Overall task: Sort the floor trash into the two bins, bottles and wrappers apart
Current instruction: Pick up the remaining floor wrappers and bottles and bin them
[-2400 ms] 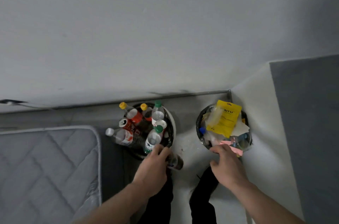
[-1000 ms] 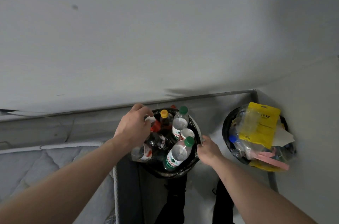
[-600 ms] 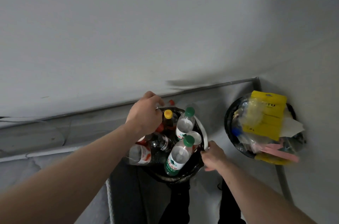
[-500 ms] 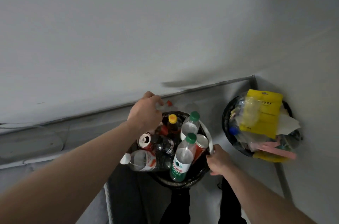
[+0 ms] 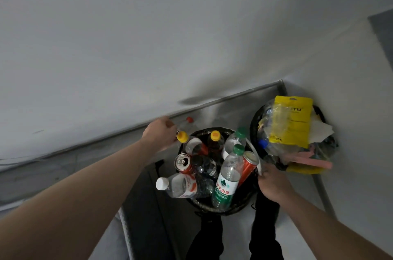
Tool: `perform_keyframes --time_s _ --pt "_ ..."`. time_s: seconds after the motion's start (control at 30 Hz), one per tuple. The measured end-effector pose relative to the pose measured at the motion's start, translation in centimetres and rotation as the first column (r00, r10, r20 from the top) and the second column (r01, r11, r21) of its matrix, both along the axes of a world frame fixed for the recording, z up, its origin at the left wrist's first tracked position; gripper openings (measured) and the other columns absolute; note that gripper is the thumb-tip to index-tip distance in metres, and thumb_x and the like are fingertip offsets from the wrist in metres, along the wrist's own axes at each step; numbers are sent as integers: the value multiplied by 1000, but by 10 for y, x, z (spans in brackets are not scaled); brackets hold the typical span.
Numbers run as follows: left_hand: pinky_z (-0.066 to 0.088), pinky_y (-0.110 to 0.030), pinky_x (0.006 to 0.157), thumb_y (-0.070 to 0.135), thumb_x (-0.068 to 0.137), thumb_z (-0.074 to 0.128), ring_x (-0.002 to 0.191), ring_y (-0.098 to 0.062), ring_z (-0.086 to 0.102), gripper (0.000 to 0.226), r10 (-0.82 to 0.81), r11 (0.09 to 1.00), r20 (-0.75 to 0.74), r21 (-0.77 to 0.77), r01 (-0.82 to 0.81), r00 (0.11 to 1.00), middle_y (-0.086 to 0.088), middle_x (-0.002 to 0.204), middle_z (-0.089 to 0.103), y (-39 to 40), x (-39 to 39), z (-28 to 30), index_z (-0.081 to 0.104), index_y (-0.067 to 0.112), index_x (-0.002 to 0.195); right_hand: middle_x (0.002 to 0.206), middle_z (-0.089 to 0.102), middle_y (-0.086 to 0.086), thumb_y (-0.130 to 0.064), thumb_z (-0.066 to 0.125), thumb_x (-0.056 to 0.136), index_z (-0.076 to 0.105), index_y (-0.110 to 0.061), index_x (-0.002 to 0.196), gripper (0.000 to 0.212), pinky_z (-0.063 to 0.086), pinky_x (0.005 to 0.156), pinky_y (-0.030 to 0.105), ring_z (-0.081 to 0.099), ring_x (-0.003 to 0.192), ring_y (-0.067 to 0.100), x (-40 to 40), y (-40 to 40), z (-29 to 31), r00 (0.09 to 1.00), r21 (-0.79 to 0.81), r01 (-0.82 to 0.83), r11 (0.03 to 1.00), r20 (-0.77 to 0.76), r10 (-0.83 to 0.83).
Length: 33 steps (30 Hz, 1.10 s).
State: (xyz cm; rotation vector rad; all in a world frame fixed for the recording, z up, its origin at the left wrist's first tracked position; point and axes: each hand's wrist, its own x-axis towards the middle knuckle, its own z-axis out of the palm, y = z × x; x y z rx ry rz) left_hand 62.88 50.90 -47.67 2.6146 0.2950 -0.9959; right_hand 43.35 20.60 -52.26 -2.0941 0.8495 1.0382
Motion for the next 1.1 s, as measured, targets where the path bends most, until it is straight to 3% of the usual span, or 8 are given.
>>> perform_keyframes --time_s 0.13,0.27,0.5,0.67,0.77,0.93,1.03,1.1 --pt "53 -36 89 38 92 55 100 -28 65 28 8 999 -17 41 -7 1000 -5 109 71 23 -14 7 70 22 109 121 62 12 -8 59 87 56 -11 125 38 48 86 39 60 112 35 6 8 43 989 -78 16 997 146 -5" --pt "51 -31 89 29 90 53 106 -28 64 27 -10 994 -46 110 15 999 -6 113 72 50 -36 15 72 22 108 140 49 10 -8 62 87 47 -17 140 55 48 95 44 54 123 33 5 16 65 966 -95 -53 994 248 75" --pt "45 -33 103 28 88 53 121 -26 56 40 -175 963 -179 175 207 968 -7 137 48 73 -46 -18 64 23 126 146 44 11 -5 59 87 42 -17 146 63 44 104 49 45 133 32 -1 27 48 912 -124 -16 992 406 65" --pt "43 -36 106 27 90 52 128 -31 51 45 -389 886 -210 181 426 897 -11 145 38 59 -26 -76 58 25 135 138 51 15 0 60 85 50 -12 140 57 40 108 46 48 129 34 -8 28 3 810 -196 21 980 578 99" --pt "40 -37 108 42 93 52 137 -29 39 42 -510 814 -268 158 559 818 -10 142 50 53 -15 -125 59 26 131 140 50 8 -10 58 91 48 -18 142 52 42 106 42 47 129 28 -17 28 -16 793 -240 59 969 601 101" --pt "47 -38 101 53 79 62 124 -25 49 40 -699 629 -283 194 753 657 -5 126 64 51 17 -219 66 32 114 146 40 6 -9 52 92 44 -24 144 55 39 106 39 44 133 28 -28 34 -29 773 -287 157 945 631 63" --pt "43 -40 106 62 80 62 129 -28 46 53 -787 530 -245 198 824 566 -3 134 60 49 8 -215 62 32 124 145 42 10 1 50 85 48 -20 140 58 41 103 40 47 129 33 -41 49 -29 733 -268 339 902 676 -74" --pt "36 -39 112 59 88 56 134 -31 43 55 -786 522 -278 182 833 553 -5 142 53 50 -6 -201 58 28 133 140 47 10 4 50 83 51 -17 136 56 41 103 40 49 127 32 -53 60 -29 732 -277 338 899 678 -66"
